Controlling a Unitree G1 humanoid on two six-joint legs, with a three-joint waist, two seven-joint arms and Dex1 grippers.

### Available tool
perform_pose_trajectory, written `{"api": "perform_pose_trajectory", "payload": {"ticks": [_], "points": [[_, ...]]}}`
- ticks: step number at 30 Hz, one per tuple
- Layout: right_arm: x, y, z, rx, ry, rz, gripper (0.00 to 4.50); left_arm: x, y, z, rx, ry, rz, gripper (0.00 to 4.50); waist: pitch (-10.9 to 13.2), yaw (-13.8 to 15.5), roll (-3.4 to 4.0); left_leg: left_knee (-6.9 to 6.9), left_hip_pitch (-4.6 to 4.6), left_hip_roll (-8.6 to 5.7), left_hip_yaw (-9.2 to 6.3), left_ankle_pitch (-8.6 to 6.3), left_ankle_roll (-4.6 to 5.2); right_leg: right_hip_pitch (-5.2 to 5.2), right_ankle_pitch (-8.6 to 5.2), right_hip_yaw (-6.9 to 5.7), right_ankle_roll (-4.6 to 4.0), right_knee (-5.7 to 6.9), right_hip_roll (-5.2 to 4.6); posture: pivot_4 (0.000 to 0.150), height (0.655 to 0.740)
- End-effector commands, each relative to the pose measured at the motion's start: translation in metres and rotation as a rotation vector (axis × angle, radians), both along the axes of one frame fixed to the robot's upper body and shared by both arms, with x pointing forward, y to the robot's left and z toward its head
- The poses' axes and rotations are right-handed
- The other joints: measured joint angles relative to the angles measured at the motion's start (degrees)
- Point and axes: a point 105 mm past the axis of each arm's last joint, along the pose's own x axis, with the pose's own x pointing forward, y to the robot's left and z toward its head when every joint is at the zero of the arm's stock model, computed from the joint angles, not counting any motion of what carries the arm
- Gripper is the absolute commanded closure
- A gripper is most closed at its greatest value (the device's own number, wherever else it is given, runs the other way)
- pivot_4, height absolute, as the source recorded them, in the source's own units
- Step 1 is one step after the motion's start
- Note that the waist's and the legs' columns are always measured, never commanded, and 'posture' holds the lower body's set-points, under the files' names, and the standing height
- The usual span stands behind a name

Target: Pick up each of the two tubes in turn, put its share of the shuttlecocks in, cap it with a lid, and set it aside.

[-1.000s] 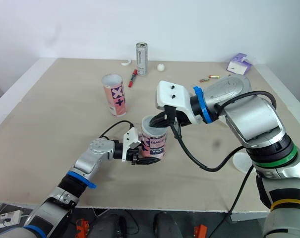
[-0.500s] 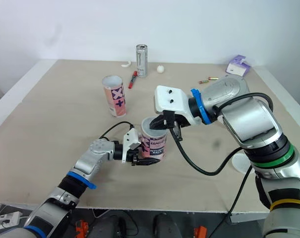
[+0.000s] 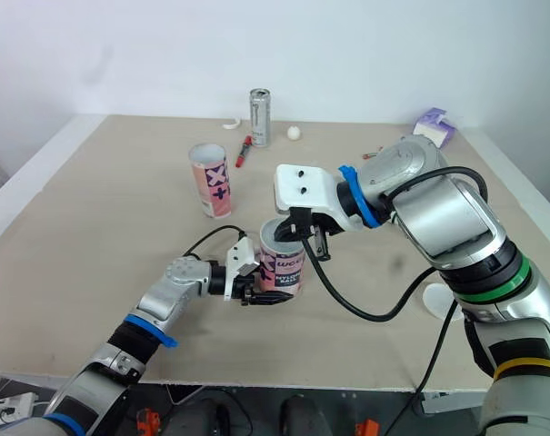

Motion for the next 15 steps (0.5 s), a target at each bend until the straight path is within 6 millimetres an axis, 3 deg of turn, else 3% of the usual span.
{"api": "perform_pose_trajectory", "payload": {"ticks": [1, 4, 7, 12, 15], "points": [[-0.008, 0.006, -0.023, 0.006, 0.165, 0.014, 4.37, -0.006, 0.006, -0.03, 0.101, 0.068, 0.012, 1.51, 0.01, 0.0, 0.0, 0.0, 0.15, 0.01, 0.0, -0.04, -0.05, 0.15, -0.02, -0.07, 0.0, -0.01, -0.08, 0.15, 0.74], [-0.005, 0.011, 0.018, 0.223, 0.156, 0.004, 4.37, -0.003, 0.006, -0.028, 0.092, 0.045, 0.028, 1.51, 0.08, 0.0, 0.05, -0.01, 0.38, 0.06, 0.0, -0.13, -0.19, 0.26, -0.07, -0.53, 0.0, -0.03, -0.49, 0.15, 0.74], [-0.01, -0.006, 0.053, 0.432, 0.131, -0.002, 4.37, 0.003, 0.006, -0.022, 0.07, 0.01, 0.055, 1.51, 0.34, 0.19, 0.21, 0.0, 0.07, 0.06, 0.01, -0.12, -0.18, 0.14, 0.2, -1.12, -0.43, -0.02, -0.89, 0.15, 0.74], [-0.014, -0.049, 0.078, 0.673, 0.062, -0.133, 4.37, 0.011, 0.008, -0.015, 0.038, -0.034, 0.089, 1.51, 0.39, 0.36, 0.18, 0.02, -0.36, -0.1, -0.16, -0.16, -0.2, 0.12, 0.15, -1.48, -0.36, -0.32, -1.2, 0.15, 0.74], [-0.013, -0.077, 0.076, 0.792, 0.018, -0.268, 4.37, 0.013, 0.008, -0.012, 0.024, -0.04, 0.093, 1.51, 0.43, 0.28, 0.14, 0.04, -0.36, -0.16, -0.09, -0.16, -0.19, 0.16, 0.23, -1.45, -0.23, -0.37, -1.3, 0.15, 0.74]]}}
